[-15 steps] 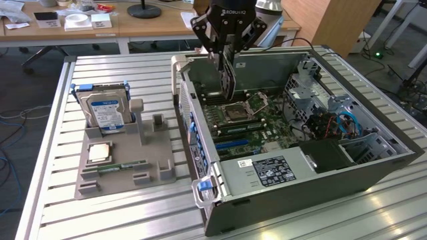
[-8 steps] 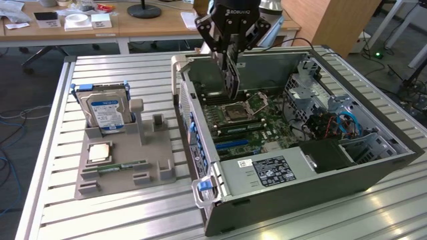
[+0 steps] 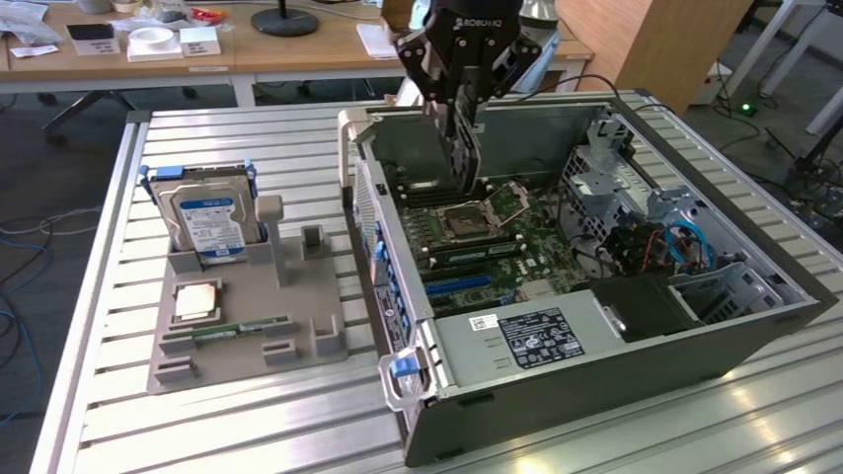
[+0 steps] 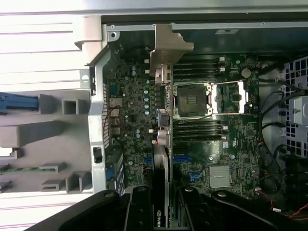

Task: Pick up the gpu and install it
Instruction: 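Pick up the gpu and move the gpu toward the slot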

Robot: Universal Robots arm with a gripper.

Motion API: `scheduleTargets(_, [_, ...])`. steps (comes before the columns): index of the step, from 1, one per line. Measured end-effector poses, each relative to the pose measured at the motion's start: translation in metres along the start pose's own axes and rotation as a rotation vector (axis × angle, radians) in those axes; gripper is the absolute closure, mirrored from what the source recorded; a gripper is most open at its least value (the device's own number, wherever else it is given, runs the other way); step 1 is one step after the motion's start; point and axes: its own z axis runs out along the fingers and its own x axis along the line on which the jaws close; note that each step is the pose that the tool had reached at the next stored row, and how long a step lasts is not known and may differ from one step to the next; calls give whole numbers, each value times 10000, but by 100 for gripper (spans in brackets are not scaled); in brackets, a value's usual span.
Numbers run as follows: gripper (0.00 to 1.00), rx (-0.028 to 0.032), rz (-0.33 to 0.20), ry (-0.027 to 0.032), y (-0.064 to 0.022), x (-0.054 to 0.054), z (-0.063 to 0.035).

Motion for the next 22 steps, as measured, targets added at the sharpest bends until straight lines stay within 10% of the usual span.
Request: scheduleTargets(22, [74,-1,-18,0,60,-209,10])
